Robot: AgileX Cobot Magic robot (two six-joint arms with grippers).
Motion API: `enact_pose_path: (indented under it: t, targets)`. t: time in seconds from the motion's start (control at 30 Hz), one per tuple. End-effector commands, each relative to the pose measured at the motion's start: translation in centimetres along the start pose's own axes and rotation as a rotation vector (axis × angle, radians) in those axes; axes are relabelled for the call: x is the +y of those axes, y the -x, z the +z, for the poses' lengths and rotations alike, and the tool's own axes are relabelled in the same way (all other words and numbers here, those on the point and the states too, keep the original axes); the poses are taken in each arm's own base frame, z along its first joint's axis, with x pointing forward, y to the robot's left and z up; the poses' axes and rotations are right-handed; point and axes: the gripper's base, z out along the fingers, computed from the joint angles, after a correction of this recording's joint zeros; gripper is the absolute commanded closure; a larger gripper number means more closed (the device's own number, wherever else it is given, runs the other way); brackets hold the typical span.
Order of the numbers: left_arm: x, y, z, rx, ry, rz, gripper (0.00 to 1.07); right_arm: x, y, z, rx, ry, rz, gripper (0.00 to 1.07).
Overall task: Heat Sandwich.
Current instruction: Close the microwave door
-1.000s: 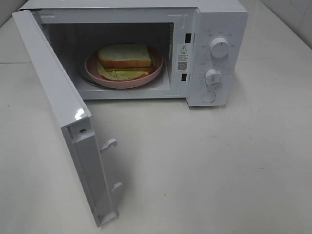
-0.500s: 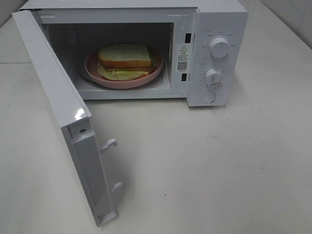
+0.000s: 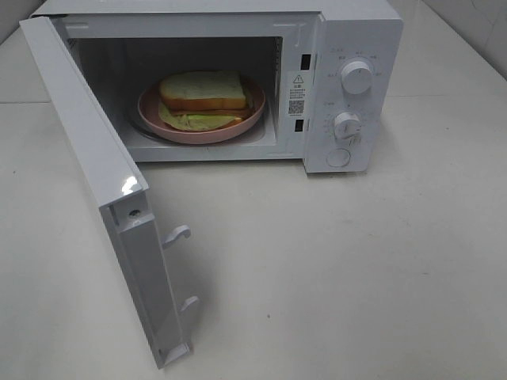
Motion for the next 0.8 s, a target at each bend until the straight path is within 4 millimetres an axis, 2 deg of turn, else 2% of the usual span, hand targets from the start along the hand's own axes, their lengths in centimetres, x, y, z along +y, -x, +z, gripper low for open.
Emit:
enact_pose_path:
  t: [0.03,0.8]
  targets:
    - [0.02,-0.11,-0.21,-0.021,-0.002,0.002,0.07,-0.01,-0.19,-0.31,-0.034,-0.002,0.008,0.32]
    - [0.02,-0.11,-0.21,-0.021,-0.002,0.002,0.07,-0.01,-0.19,-0.31,-0.034,-0.002,0.008,0.32]
